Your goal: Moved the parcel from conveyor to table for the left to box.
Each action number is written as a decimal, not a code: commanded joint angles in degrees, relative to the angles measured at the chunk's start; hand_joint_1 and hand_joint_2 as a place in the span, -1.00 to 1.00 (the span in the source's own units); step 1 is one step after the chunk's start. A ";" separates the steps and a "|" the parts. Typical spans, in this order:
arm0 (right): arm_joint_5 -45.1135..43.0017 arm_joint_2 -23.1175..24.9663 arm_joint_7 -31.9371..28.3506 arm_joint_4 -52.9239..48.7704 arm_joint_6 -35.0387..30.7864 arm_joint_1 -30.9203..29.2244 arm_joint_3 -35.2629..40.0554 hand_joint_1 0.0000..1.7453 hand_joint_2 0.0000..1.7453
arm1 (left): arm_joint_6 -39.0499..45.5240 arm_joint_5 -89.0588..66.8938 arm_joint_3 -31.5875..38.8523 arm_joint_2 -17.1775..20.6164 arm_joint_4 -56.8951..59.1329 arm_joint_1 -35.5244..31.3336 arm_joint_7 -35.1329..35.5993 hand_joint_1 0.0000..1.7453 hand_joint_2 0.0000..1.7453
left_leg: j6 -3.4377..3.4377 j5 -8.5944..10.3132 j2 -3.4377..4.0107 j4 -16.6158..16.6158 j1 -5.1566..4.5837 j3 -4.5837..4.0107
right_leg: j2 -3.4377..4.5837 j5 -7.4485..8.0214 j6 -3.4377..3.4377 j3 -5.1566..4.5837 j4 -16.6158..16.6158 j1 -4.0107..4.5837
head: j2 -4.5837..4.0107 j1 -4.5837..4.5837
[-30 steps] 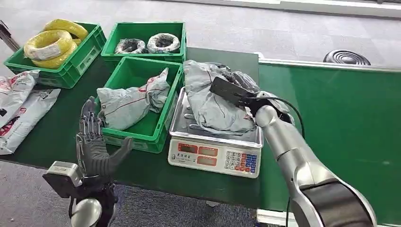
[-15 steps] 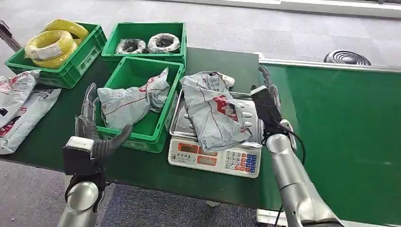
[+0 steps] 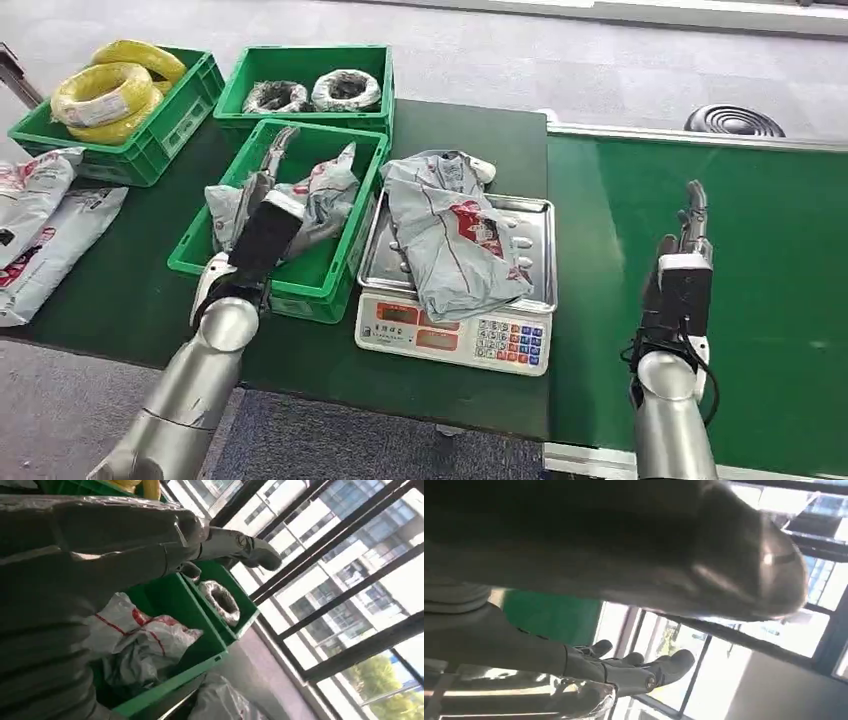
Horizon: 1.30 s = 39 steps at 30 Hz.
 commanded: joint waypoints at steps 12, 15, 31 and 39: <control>4.73 4.89 0.40 -19.52 0.55 13.87 2.81 -1.00 -1.00 | -10.57 -5.42 -23.95 -16.92 46.77 -24.61 13.77 0.78 1.00 | 0.01 -0.03 0.06 -0.01 -0.01 -0.01 | 0.08 0.00 -0.04 0.10 -0.02 -0.01 | 0.00 0.02; 4.38 5.03 -0.19 -20.29 0.15 14.18 2.69 -1.00 -1.00 | -11.26 -4.72 -27.74 -16.92 47.97 -24.73 14.69 0.92 1.00 | 0.00 -0.02 0.12 -0.05 -0.02 0.03 | 0.13 0.01 -0.05 0.11 -0.05 -0.01 | 0.00 0.02; 5.24 5.43 -0.02 -22.24 -1.21 15.22 3.42 -1.00 -1.00 | -13.17 -4.33 -40.00 -16.92 50.30 -23.13 17.14 1.00 1.00 | 0.01 -0.03 0.25 -0.07 -0.02 0.05 | 0.27 0.04 -0.04 0.10 -0.05 -0.01 | 0.00 0.02; 5.87 5.21 0.51 -20.68 -1.94 14.17 4.44 -1.00 -1.00 | -2.70 -3.28 -33.03 -15.71 50.96 -25.07 13.23 1.00 1.00 | 0.01 -0.03 0.33 -0.07 -0.02 0.06 | 0.35 0.07 -0.04 0.08 -0.06 -0.01 | 0.00 0.02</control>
